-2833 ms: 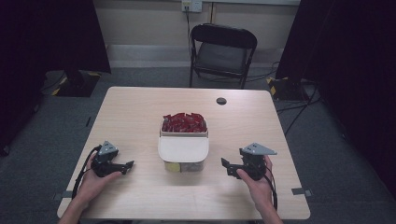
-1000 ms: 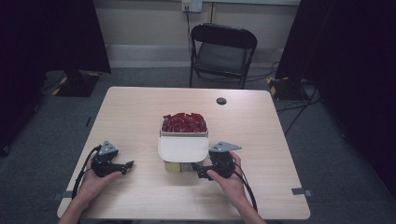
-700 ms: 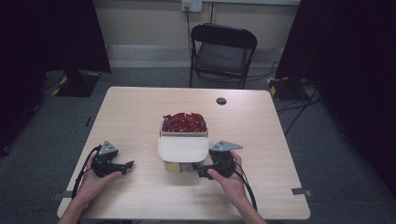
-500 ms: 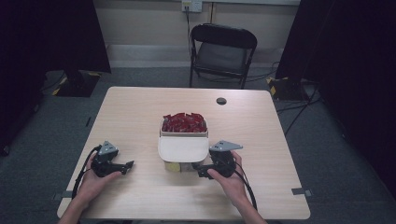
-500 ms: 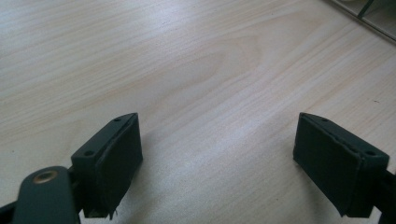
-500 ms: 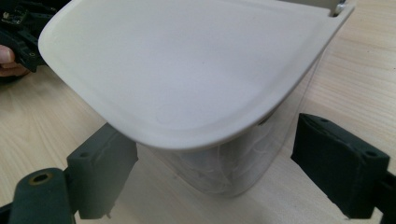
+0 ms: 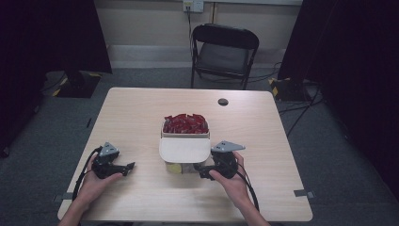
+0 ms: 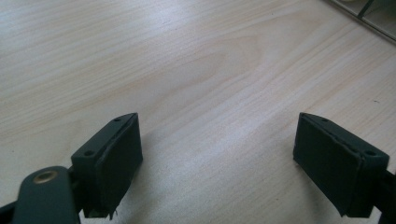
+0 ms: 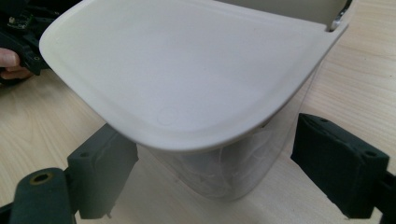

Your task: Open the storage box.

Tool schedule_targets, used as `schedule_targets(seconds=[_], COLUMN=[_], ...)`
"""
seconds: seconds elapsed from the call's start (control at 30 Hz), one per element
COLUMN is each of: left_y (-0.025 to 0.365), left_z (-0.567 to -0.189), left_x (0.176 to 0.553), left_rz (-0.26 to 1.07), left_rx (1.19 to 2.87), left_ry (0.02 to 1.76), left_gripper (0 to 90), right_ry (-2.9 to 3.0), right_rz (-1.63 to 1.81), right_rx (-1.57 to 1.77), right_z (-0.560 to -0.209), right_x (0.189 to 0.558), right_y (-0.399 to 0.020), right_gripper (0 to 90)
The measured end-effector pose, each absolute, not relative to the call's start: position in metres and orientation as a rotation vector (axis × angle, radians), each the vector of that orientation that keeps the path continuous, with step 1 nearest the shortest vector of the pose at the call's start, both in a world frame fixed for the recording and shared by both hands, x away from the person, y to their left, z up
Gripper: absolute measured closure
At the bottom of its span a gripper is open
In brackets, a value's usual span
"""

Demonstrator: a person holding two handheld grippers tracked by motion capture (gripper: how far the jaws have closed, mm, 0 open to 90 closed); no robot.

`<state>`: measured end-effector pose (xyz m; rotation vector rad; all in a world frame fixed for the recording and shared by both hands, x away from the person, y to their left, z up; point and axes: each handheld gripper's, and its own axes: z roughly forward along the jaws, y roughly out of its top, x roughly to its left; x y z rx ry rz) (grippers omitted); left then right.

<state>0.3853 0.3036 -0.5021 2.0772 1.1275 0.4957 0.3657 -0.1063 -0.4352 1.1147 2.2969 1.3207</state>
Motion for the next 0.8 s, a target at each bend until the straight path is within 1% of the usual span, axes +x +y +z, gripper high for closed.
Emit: schedule_targets(seconds=[0.8], left_y=[0.3036], left_z=[-0.5021], left_x=[0.3853], left_rz=[0.496], left_rx=[2.078], left_ry=[1.127], left_gripper=[15.0], right_ry=[2.275], right_rz=[1.352], right_rx=[1.112], right_z=[-0.4278], right_x=[0.3672], right_y=[-0.108], right_gripper=[13.8])
